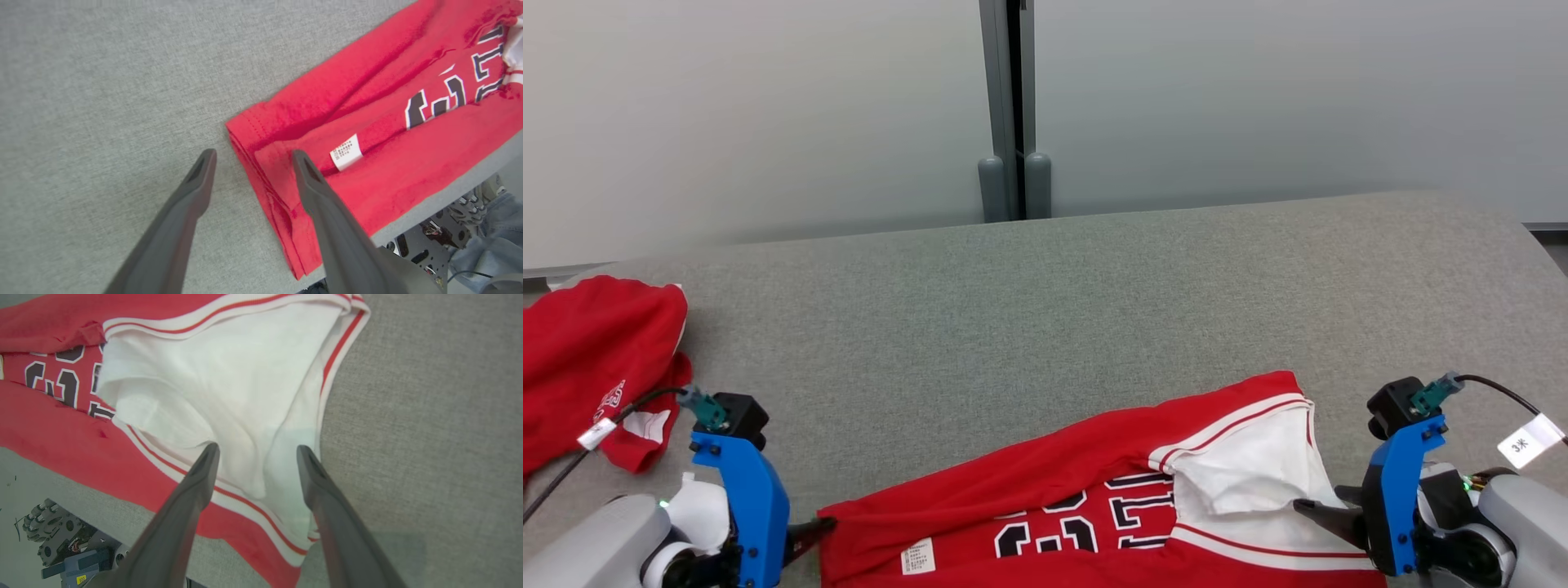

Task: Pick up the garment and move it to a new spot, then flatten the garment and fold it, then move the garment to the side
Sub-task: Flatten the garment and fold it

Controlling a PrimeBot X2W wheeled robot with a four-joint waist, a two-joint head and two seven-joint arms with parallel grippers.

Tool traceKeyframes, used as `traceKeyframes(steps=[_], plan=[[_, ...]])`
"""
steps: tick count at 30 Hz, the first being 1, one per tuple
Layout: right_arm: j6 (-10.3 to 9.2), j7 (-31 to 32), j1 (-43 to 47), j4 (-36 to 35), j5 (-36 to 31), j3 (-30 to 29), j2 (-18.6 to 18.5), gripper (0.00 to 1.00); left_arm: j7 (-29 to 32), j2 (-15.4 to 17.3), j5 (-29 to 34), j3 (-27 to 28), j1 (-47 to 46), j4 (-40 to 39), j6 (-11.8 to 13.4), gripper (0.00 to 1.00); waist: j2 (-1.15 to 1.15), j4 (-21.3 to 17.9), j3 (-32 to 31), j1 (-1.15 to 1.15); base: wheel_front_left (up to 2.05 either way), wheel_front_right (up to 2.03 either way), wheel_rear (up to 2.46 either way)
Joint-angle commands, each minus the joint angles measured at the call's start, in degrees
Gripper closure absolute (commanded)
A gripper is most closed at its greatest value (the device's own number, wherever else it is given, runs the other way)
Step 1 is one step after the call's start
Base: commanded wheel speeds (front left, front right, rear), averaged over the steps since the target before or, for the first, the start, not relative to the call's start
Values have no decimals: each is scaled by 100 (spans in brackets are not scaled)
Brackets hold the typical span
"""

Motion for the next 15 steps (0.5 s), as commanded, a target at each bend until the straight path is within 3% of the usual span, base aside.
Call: traceKeyframes(steps=[1,8,11,15], plan=[[1,-26,157,-64,28,-88,-94,0,-171,87,91,26,12,-16,10,0,-1,16,-30,0,0,0,0],[1,-878,423,-631,29,-634,-223,0,-1407,278,500,381,-27,-404,177,0,-1,92,-102,0,0,0,0],[1,-1413,571,-1026,-39,-851,-295,0,-2031,310,752,502,95,-614,413,0,-1,123,-123,0,0,0,0],[1,-2263,728,-1288,-384,-1188,-249,0,-2892,307,947,759,308,-827,928,0,-1,149,-135,0,0,0,0]])
